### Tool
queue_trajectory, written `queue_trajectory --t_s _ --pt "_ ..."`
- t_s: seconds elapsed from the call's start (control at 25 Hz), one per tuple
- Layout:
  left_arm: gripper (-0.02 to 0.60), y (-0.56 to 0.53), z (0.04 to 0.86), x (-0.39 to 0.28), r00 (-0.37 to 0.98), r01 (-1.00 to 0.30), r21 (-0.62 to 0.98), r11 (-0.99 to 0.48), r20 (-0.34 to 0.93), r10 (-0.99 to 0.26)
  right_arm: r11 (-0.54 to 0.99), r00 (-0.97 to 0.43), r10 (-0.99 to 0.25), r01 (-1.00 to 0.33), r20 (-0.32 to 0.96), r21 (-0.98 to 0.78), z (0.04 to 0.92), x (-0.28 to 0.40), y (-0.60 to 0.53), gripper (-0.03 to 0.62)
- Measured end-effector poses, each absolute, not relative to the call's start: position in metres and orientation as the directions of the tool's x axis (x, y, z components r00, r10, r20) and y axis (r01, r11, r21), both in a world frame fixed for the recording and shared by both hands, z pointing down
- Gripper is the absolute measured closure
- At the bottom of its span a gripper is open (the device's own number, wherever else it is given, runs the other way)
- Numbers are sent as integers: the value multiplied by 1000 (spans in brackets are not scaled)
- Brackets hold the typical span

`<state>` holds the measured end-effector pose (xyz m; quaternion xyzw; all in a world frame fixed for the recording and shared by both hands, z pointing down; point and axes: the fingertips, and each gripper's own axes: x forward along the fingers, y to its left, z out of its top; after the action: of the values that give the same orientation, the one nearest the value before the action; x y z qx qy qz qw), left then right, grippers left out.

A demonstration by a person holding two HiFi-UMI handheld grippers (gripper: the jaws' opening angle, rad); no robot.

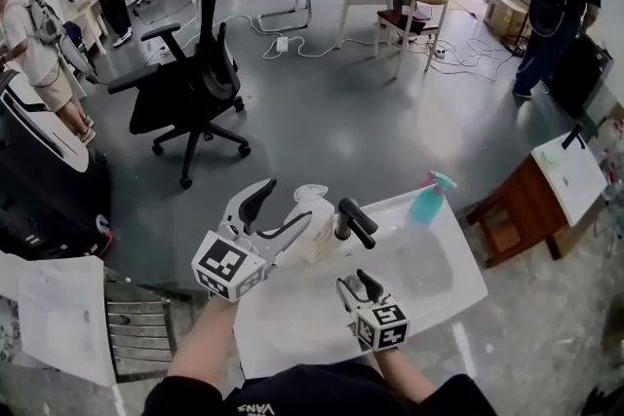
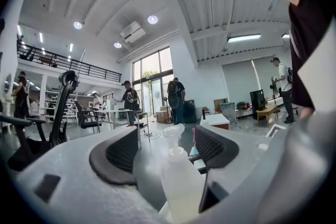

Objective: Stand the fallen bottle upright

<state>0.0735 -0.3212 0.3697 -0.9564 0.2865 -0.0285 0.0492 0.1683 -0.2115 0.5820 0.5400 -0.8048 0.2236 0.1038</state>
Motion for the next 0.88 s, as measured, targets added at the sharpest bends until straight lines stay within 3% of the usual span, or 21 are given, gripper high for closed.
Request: queue_trajectory --t_s 0.6,0.88 --pt "246 -272 393 -26 785 -618 13 -786 -34 -618 241 -294 -918 -947 268 -214 519 147 -158 393" --pt "258 -238 413 -56 791 -612 -7 -791 -9 -612 192 -231 -945 -965 231 -180 503 130 -133 454"
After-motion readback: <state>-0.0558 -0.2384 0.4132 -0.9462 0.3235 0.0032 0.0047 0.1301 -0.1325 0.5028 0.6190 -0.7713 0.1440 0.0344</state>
